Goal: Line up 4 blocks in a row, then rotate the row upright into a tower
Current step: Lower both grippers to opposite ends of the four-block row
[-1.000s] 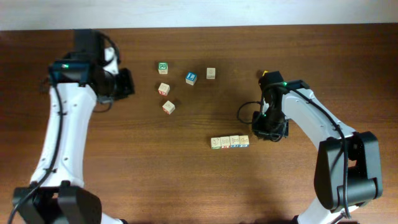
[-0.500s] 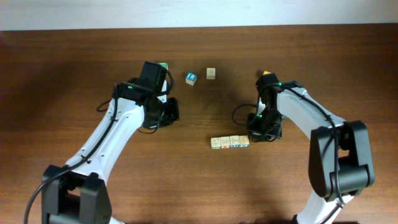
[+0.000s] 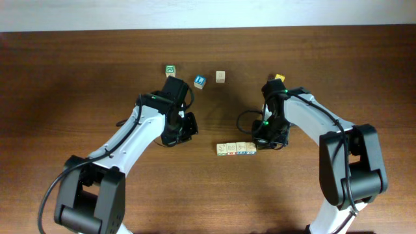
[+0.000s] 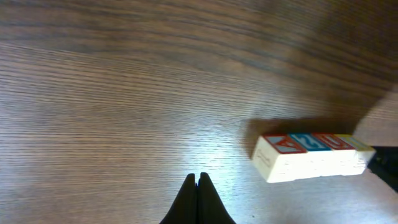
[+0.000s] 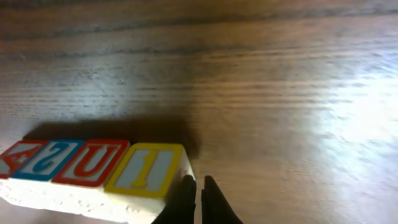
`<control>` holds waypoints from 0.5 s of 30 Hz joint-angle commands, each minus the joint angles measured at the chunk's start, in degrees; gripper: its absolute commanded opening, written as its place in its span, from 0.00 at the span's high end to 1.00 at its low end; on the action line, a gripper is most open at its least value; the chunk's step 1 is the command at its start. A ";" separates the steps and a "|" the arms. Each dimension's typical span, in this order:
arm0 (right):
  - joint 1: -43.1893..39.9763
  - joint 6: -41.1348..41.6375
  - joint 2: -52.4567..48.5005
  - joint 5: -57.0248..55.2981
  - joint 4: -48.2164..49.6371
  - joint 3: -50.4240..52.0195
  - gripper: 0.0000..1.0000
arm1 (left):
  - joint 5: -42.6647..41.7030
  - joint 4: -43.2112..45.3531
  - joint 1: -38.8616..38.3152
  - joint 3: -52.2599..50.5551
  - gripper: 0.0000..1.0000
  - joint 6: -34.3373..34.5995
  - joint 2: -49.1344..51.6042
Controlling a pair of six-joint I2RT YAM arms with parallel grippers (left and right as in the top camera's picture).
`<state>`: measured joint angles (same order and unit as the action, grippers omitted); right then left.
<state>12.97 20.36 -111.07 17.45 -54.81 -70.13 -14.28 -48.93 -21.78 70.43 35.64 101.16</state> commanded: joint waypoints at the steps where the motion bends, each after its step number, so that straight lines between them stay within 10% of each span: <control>1: 1.84 -0.13 -0.33 3.37 1.62 2.16 0.92 | -0.98 0.87 -0.85 -0.24 1.00 0.85 0.52; 15: 4.37 2.67 -0.33 6.62 7.37 2.51 0.94 | 0.24 2.62 -0.85 -0.24 1.00 1.20 3.82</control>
<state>15.88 21.28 -111.09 22.92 -47.83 -67.90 -14.35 -46.37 -22.44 70.43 36.12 102.63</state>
